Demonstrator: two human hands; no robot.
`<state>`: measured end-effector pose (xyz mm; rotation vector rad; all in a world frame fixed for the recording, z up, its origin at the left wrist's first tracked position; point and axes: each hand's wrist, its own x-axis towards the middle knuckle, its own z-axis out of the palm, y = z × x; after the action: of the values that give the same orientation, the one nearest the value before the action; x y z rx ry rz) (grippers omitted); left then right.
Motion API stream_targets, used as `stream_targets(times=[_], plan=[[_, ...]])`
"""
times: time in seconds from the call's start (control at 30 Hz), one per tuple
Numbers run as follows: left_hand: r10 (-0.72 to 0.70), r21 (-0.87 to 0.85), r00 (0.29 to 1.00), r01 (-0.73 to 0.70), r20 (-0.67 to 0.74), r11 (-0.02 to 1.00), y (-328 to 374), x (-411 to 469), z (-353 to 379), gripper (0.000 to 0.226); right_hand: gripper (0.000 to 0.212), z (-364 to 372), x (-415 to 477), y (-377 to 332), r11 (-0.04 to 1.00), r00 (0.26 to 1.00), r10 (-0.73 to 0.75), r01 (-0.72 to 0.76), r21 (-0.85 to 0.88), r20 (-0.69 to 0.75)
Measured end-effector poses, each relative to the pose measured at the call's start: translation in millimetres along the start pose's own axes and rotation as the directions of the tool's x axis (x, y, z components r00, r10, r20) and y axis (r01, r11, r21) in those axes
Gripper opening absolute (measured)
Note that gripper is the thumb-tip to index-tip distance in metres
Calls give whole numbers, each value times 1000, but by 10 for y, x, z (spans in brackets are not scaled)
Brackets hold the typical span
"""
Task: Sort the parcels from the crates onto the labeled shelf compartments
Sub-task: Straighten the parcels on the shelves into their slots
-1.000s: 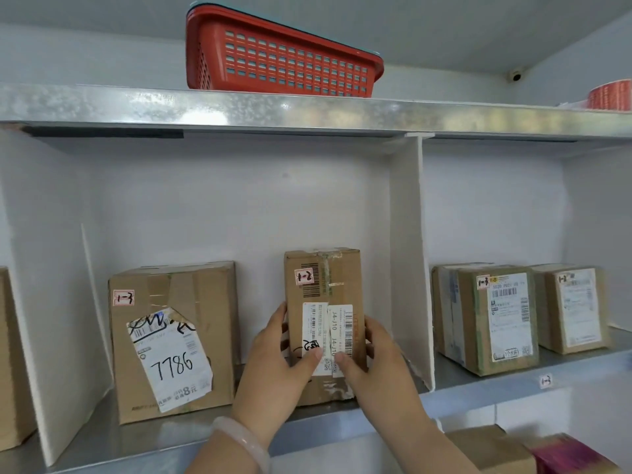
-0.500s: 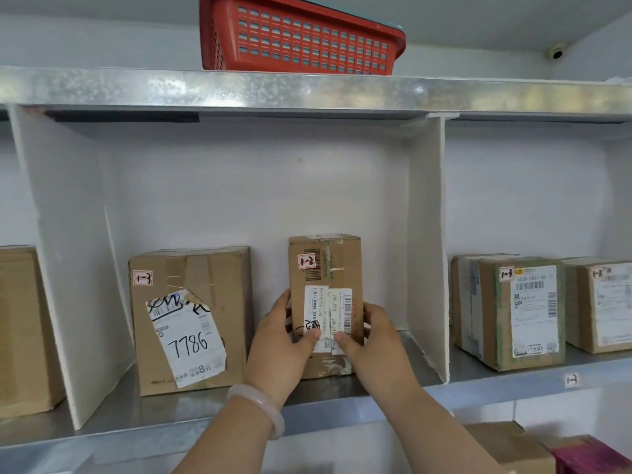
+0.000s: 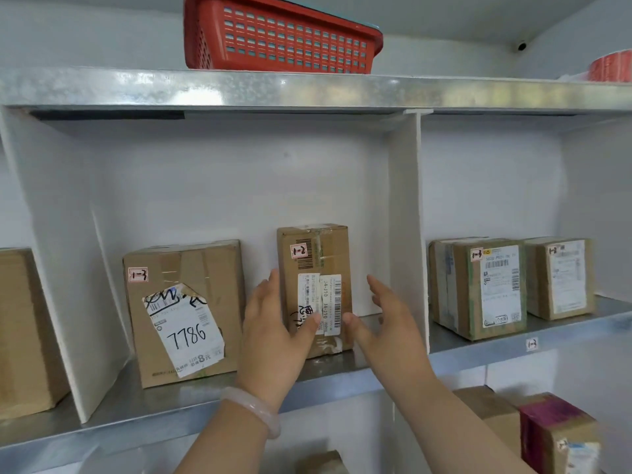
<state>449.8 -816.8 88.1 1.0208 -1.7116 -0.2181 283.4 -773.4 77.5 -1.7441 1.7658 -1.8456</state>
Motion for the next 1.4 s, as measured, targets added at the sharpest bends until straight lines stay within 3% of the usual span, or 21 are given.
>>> stream_targets(times=[0.1, 0.27, 0.63, 0.73, 0.83, 1.03, 1.13, 1.23, 1.4], plan=[[134, -10, 991, -135, -27, 991, 86, -165, -9, 81, 70, -216, -210, -33, 992, 997, -74, 71, -105, -31], [252, -26, 965, -251, 68, 968, 300, -389, 181, 73, 65, -532, -433, 71, 967, 988, -132, 110, -228, -82], [342, -101, 922, -328, 182, 939, 1061, -530, 1002, 64, 67, -1531, -315, 679, 973, 987, -21, -17, -231, -161], [301, -120, 933, -282, 197, 952, 1265, -548, 1351, 65, 69, -1766, -123, 952, 978, 987, 63, -91, -188, -151], [181, -203, 962, -140, 204, 969, 1443, -533, 1695, 66, 71, -1970, 137, 1218, 985, 984, 92, -112, -134, -150], [-49, -229, 984, 88, 169, 969, 1571, -359, 2164, 81, 76, -2095, 626, 1536, 989, 994, 109, -110, -98, -12], [-109, -209, 986, 134, 128, 969, 1618, -257, 2285, 79, 64, -2088, 833, 1611, 990, 991, 114, -108, -87, 73], [-125, -181, 985, 145, 116, 973, 1605, -149, 2383, 61, 48, -2055, 969, 1684, 992, 982, 110, -97, -86, 155], [-171, -97, 982, 178, 74, 979, 1505, -14, 2471, 63, 48, -1943, 1073, 1727, 995, 984, 92, -86, -45, 156]])
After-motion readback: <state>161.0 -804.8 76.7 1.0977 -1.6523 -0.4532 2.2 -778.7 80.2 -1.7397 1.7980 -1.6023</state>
